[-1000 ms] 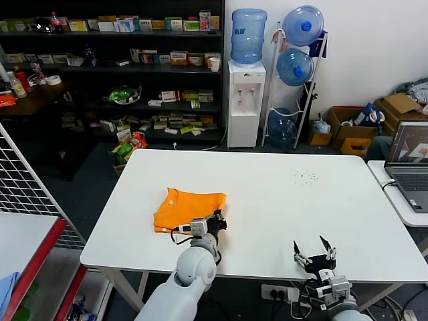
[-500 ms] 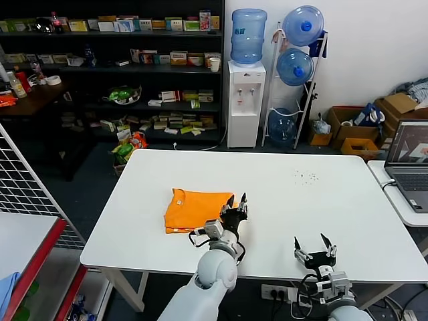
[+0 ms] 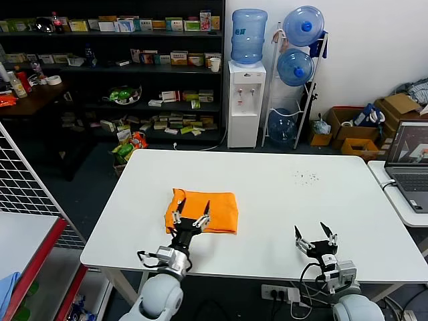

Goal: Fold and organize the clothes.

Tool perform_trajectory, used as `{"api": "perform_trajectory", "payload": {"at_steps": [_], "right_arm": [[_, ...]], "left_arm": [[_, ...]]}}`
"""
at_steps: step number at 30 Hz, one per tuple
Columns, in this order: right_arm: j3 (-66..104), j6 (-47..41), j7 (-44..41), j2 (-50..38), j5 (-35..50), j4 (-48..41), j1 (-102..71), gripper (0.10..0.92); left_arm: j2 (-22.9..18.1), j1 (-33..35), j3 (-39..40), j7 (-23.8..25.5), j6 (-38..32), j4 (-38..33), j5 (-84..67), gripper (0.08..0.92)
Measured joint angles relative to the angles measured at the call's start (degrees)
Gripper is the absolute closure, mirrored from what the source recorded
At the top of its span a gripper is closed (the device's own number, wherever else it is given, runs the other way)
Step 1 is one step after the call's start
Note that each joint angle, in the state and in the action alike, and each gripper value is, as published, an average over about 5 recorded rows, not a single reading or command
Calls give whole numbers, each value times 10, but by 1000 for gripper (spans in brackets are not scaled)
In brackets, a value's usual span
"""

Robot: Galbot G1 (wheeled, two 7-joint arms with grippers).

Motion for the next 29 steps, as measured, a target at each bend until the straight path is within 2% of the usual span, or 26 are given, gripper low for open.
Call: {"api": "perform_trajectory", "payload": {"at_steps": [8,16,29], "right_arm": [[29,17,-53,31,-9,4,2,203],[50,23,-82,58,-22,2,4,203],[62,26,-89,86,-48,10,-6,203]], "left_arm": [[20,52,-91,32,-25,-10,78,177],[28,85,-165,71,-8,-22,115,177],[27,101,-218,109,17,-31,137,177]]}}
